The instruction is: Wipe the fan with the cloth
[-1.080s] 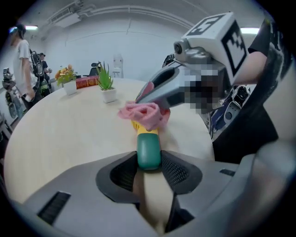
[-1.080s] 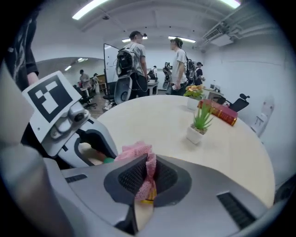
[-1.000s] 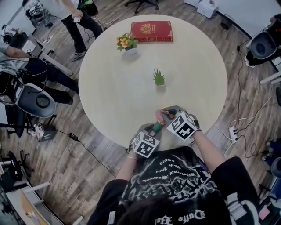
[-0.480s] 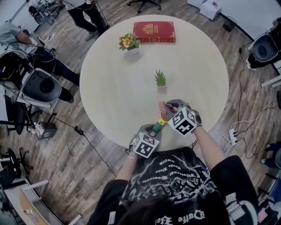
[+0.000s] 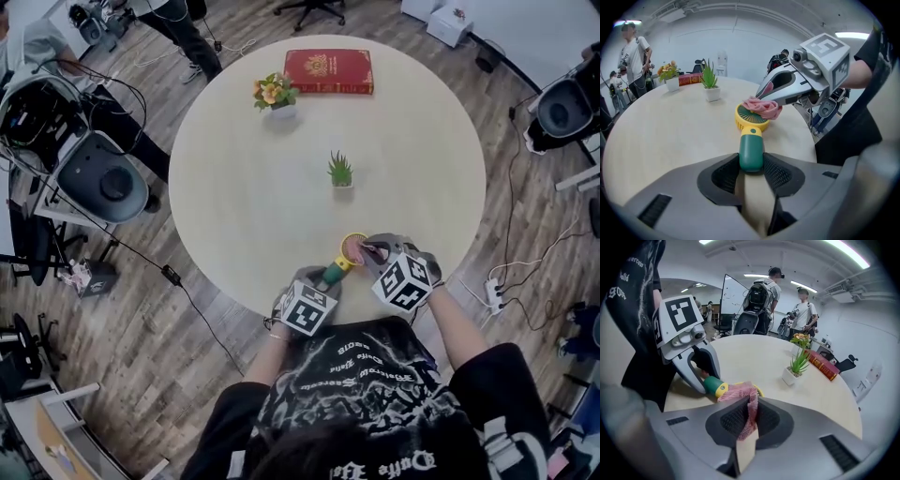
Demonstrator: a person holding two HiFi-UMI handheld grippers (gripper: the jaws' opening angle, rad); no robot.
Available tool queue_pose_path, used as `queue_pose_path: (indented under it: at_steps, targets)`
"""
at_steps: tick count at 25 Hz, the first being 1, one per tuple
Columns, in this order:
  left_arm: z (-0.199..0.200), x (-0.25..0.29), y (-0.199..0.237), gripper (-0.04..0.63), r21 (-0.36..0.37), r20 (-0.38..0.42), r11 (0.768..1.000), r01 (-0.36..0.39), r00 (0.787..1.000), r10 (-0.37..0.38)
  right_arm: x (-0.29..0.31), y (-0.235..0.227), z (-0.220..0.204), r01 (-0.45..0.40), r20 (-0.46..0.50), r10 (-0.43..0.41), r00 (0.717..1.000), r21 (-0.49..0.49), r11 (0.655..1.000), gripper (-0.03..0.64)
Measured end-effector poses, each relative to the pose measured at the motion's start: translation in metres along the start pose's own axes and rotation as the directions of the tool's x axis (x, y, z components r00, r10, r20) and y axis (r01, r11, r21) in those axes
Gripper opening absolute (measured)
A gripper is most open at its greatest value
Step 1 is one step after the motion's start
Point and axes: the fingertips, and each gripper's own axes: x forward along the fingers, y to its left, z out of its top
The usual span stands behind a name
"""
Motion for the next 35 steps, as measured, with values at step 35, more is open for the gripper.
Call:
queue_pose_path:
  at_steps: [35]
  targets:
    - [0.008, 0.008, 0.003, 0.183, 0.135, -0.081, 0.991, 0.016, 0.997, -0.005, 0.084, 0.055, 0.026, -0.522, -0.615, 0.495, 0.614, 0.154, 0.839, 0.031]
